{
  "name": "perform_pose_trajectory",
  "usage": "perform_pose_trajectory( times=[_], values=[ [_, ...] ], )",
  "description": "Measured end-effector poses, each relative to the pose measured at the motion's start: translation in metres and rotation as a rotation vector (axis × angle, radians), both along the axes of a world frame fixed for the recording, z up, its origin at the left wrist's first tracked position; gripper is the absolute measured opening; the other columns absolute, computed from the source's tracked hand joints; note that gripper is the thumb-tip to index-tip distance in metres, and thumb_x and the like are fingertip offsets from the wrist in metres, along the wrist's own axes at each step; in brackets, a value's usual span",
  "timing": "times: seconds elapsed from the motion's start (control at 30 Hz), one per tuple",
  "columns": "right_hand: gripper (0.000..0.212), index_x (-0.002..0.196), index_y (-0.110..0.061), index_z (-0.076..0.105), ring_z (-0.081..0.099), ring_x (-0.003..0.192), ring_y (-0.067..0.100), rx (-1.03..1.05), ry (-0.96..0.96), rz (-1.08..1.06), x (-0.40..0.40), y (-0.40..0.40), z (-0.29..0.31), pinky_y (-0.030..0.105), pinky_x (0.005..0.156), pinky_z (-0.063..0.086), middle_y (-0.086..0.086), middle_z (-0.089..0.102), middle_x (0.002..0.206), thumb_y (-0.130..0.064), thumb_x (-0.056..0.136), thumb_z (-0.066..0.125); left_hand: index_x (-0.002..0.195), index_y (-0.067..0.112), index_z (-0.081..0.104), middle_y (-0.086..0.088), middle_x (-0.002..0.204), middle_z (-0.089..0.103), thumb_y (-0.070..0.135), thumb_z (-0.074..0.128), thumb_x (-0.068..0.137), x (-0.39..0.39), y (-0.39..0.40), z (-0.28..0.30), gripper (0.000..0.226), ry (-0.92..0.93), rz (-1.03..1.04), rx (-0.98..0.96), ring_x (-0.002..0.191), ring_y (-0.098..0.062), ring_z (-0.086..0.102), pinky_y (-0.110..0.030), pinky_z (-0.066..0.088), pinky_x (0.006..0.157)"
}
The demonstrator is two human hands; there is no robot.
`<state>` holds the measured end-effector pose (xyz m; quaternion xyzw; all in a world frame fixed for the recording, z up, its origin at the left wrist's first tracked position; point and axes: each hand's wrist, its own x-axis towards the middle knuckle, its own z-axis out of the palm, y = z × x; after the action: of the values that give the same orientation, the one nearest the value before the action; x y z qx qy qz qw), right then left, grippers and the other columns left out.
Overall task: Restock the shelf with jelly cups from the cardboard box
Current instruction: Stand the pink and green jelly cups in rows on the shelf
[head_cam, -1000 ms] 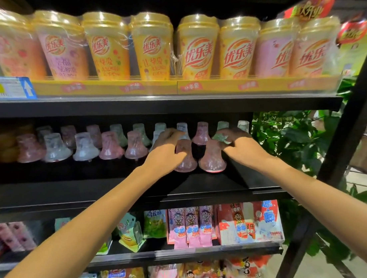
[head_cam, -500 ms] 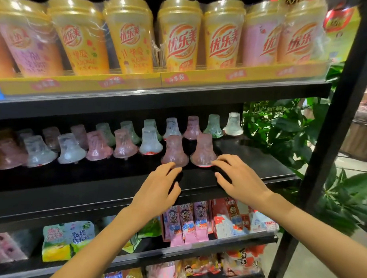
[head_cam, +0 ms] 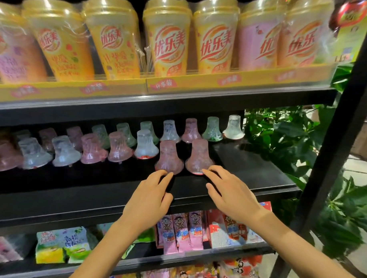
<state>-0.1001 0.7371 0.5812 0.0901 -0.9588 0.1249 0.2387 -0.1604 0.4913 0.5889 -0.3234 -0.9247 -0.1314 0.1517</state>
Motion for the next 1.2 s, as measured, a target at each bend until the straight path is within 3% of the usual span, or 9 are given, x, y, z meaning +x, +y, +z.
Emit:
perform_pose_trajectory(
  times=[0.33, 0.47, 0.6, 0.83, 0.9, 1.0, 1.1, 1.2],
  values=[
    [0.048, 0.143, -0.020, 0.047, 0.051, 0.121, 0.017, 0.020, -0.092, 0.024, -0.017, 0.004, 0.015, 0.034, 0.094, 0.045, -0.004, 0.047, 0.137, -0.043, 0.102, 0.042, 0.145, 0.013, 0.041, 0.000, 0.142, 0.040, 0.022, 0.044, 0.096, 0.002, 0.015, 0.008, 0.050, -0.052, 0.061, 0.042, 0.123, -0.019, 0.047, -0.029, 0.035, 0.103],
    [0.046, 0.136, -0.018, 0.052, 0.054, 0.116, 0.021, 0.073, -0.086, -0.006, -0.022, 0.001, 0.016, 0.039, 0.090, 0.049, 0.000, 0.053, 0.128, -0.046, 0.100, 0.042, 0.136, 0.011, 0.048, -0.004, 0.131, 0.048, 0.030, 0.036, 0.089, -0.003, 0.023, 0.013, 0.052, -0.103, 0.074, 0.033, 0.119, -0.024, 0.049, -0.035, 0.040, 0.101],
    [0.045, 0.132, -0.018, 0.055, 0.057, 0.109, 0.024, 0.097, -0.126, -0.016, -0.028, 0.006, 0.020, 0.038, 0.085, 0.048, 0.003, 0.058, 0.122, -0.047, 0.100, 0.042, 0.128, 0.011, 0.052, -0.009, 0.123, 0.054, 0.026, 0.044, 0.095, -0.009, 0.033, 0.017, 0.037, -0.149, 0.148, 0.003, 0.112, -0.030, 0.053, -0.039, 0.043, 0.096],
    [0.041, 0.100, -0.010, 0.061, 0.062, 0.093, 0.029, 0.088, -0.230, -0.086, -0.049, 0.012, 0.027, 0.035, 0.070, 0.040, 0.009, 0.065, 0.099, -0.047, 0.101, 0.042, 0.111, 0.005, 0.057, -0.018, 0.119, 0.060, 0.028, 0.042, 0.100, -0.018, 0.052, 0.029, 0.030, -0.237, 0.247, -0.084, 0.105, -0.035, 0.058, -0.038, 0.044, 0.087],
    [0.043, 0.110, -0.011, 0.061, 0.062, 0.096, 0.030, 0.077, -0.241, -0.086, -0.060, 0.013, 0.024, 0.035, 0.071, 0.042, 0.009, 0.065, 0.105, -0.048, 0.100, 0.041, 0.116, 0.002, 0.057, -0.019, 0.126, 0.057, 0.029, 0.042, 0.101, -0.021, 0.057, 0.032, 0.034, -0.246, 0.246, -0.085, 0.106, -0.034, 0.058, -0.035, 0.042, 0.085],
    [0.047, 0.133, -0.017, 0.053, 0.058, 0.110, 0.030, 0.071, -0.237, -0.042, -0.072, 0.017, 0.024, 0.038, 0.088, 0.050, 0.008, 0.057, 0.130, -0.047, 0.098, 0.042, 0.133, 0.004, 0.049, -0.017, 0.136, 0.052, 0.029, 0.040, 0.102, -0.025, 0.063, 0.035, 0.040, -0.257, 0.235, -0.100, 0.115, -0.034, 0.054, -0.032, 0.039, 0.089],
    [0.046, 0.136, -0.016, 0.050, 0.054, 0.116, 0.030, 0.091, -0.234, -0.017, -0.080, 0.017, 0.027, 0.038, 0.094, 0.048, 0.008, 0.049, 0.138, -0.042, 0.099, 0.044, 0.148, 0.013, 0.033, -0.016, 0.144, 0.045, 0.027, 0.041, 0.102, -0.030, 0.064, 0.035, 0.048, -0.242, 0.194, -0.073, 0.124, -0.032, 0.048, -0.028, 0.035, 0.095],
    [0.047, 0.138, -0.016, 0.046, 0.052, 0.119, 0.031, 0.105, -0.258, -0.020, -0.088, 0.017, 0.028, 0.039, 0.097, 0.046, 0.008, 0.044, 0.142, -0.042, 0.099, 0.044, 0.144, 0.007, 0.040, -0.017, 0.144, 0.046, 0.026, 0.041, 0.103, -0.030, 0.066, 0.032, 0.045, -0.269, 0.217, -0.027, 0.128, -0.030, 0.045, -0.025, 0.033, 0.095]
  ],
)
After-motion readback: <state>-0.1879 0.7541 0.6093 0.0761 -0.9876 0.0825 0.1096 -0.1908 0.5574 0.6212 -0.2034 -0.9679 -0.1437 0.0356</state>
